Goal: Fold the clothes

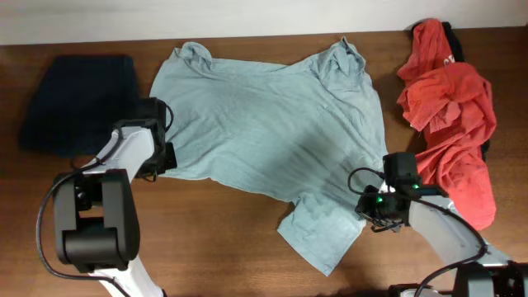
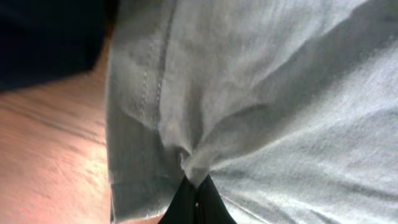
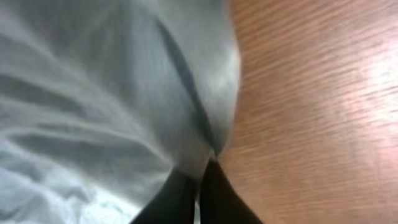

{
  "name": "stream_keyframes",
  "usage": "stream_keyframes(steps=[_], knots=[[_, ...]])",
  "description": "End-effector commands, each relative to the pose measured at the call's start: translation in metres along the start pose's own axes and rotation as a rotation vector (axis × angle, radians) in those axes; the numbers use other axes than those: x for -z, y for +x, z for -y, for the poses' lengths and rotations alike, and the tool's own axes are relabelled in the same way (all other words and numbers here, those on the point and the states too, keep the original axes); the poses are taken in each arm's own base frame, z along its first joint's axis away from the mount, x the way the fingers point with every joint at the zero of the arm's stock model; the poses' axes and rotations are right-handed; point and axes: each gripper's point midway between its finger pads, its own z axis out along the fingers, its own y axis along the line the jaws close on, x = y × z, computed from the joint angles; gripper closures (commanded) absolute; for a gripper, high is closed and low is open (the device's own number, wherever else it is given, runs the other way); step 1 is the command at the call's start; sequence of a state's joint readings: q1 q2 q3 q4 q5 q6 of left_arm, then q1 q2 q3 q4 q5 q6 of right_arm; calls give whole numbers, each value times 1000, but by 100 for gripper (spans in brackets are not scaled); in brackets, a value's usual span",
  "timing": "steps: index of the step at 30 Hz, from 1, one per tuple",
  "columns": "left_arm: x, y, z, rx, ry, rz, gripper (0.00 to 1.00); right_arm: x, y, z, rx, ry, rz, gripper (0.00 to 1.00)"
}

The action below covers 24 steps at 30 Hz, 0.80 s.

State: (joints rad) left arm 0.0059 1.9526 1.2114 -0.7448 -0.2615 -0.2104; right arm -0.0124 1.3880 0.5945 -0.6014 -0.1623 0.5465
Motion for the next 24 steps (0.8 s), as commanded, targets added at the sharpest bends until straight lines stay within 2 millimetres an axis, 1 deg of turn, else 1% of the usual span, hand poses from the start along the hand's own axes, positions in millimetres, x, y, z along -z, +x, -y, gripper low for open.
stream_keyframes(steps=[1, 4, 5, 8, 11, 16, 19, 24], knots=[[2, 23, 14, 2, 98, -96, 99, 30, -33, -7, -15, -14, 74, 96], [22, 20, 9, 8, 104, -68, 99, 52, -53, -4, -7, -13, 100, 96], [35, 19, 5, 12, 108, -48, 99, 67, -64, -1, 10, -12, 114, 96], [50, 21, 0, 15, 103, -30, 99, 81, -73, 8, 17, 0, 122, 96], [60, 26, -6, 14, 93, -33, 99, 87, -74, 21, 17, 13, 109, 96], [65, 40, -15, 3, 58, -79, 99, 89, -63, 40, -10, 33, 50, 96], [66, 47, -17, -3, 49, -105, 99, 91, -59, 44, -18, 15, 29, 96], [71, 53, -20, 11, 45, -118, 99, 105, -67, 45, -38, -25, 44, 96]])
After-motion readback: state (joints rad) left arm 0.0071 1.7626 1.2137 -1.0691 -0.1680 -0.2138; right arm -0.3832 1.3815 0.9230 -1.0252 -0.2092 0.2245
